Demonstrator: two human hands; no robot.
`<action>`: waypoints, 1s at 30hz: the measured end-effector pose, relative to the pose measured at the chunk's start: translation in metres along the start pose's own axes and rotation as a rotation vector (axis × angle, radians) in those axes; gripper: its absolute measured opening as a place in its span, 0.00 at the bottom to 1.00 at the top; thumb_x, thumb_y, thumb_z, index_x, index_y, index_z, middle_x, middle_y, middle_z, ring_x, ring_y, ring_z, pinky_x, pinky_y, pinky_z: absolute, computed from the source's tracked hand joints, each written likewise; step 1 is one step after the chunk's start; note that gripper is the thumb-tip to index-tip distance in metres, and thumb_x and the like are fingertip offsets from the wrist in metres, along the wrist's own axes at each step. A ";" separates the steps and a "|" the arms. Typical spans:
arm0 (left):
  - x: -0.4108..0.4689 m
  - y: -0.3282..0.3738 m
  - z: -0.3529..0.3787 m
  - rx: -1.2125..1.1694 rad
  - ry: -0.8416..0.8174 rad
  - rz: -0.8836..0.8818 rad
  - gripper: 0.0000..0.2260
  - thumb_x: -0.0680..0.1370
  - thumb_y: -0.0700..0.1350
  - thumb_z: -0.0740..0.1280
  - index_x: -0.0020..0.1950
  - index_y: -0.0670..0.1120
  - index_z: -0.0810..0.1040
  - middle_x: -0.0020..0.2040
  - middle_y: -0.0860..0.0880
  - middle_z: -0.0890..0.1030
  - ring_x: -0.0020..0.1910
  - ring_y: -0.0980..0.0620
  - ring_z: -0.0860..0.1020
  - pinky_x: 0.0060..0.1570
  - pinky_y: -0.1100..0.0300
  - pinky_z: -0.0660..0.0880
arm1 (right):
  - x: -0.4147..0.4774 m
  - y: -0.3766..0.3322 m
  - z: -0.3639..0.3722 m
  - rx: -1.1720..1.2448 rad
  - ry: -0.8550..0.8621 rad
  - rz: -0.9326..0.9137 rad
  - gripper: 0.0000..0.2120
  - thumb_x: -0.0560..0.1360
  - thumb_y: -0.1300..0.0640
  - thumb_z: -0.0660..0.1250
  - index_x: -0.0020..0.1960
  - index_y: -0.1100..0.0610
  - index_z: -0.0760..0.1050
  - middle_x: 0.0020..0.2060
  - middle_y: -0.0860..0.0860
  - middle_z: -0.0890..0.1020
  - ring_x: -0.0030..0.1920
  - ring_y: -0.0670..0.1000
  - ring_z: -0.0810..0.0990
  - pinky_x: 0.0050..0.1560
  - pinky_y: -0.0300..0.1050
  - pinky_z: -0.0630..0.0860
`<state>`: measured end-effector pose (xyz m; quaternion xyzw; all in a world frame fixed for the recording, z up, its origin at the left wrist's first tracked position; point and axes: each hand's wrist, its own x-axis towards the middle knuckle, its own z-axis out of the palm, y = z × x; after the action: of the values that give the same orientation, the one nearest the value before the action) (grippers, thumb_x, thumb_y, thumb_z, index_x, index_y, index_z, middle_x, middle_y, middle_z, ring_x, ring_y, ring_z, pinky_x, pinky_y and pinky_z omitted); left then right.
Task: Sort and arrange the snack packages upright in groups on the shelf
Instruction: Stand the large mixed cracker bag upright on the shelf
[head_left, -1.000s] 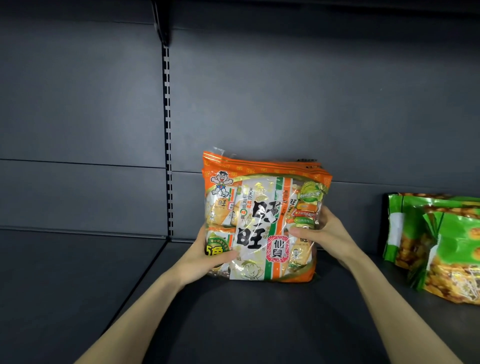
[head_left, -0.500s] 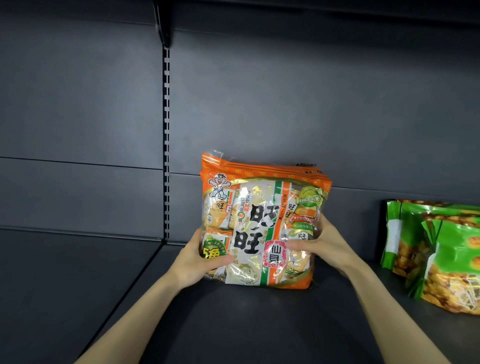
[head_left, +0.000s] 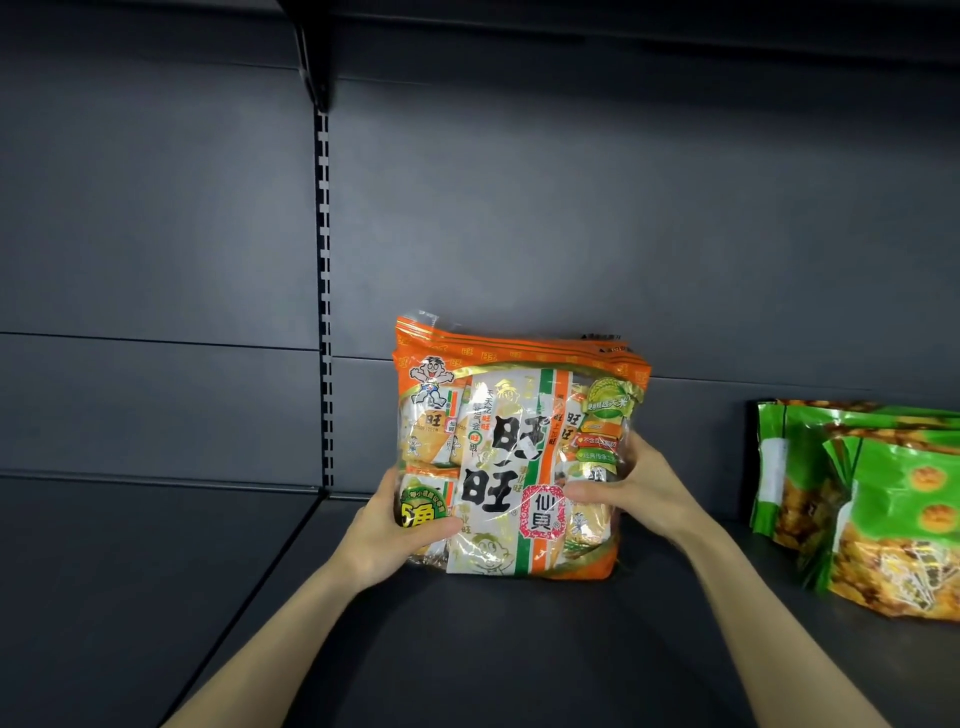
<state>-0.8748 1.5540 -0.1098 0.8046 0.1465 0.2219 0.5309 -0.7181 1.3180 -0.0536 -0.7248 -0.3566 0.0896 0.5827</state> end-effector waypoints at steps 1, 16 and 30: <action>-0.001 0.000 0.000 0.006 -0.001 0.003 0.34 0.65 0.52 0.78 0.66 0.53 0.66 0.53 0.56 0.81 0.52 0.59 0.80 0.56 0.59 0.75 | -0.001 0.000 0.000 -0.006 0.004 -0.002 0.33 0.60 0.62 0.80 0.61 0.53 0.71 0.52 0.48 0.83 0.48 0.44 0.84 0.39 0.35 0.79; -0.001 0.006 0.000 0.128 -0.009 0.132 0.44 0.67 0.55 0.75 0.74 0.62 0.50 0.50 0.75 0.76 0.51 0.63 0.79 0.60 0.54 0.74 | 0.003 0.011 -0.008 -0.119 -0.098 0.053 0.42 0.56 0.61 0.82 0.64 0.46 0.66 0.58 0.45 0.80 0.56 0.43 0.80 0.55 0.42 0.77; 0.007 0.048 0.003 -0.209 0.137 0.092 0.45 0.65 0.55 0.76 0.74 0.52 0.54 0.58 0.58 0.76 0.53 0.61 0.77 0.53 0.62 0.74 | 0.003 0.016 -0.006 -0.168 -0.270 0.161 0.45 0.63 0.66 0.78 0.70 0.48 0.56 0.57 0.44 0.78 0.54 0.39 0.79 0.45 0.30 0.76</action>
<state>-0.8674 1.5363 -0.0654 0.7339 0.1215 0.3146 0.5897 -0.7056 1.3144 -0.0655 -0.7784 -0.3785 0.2022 0.4581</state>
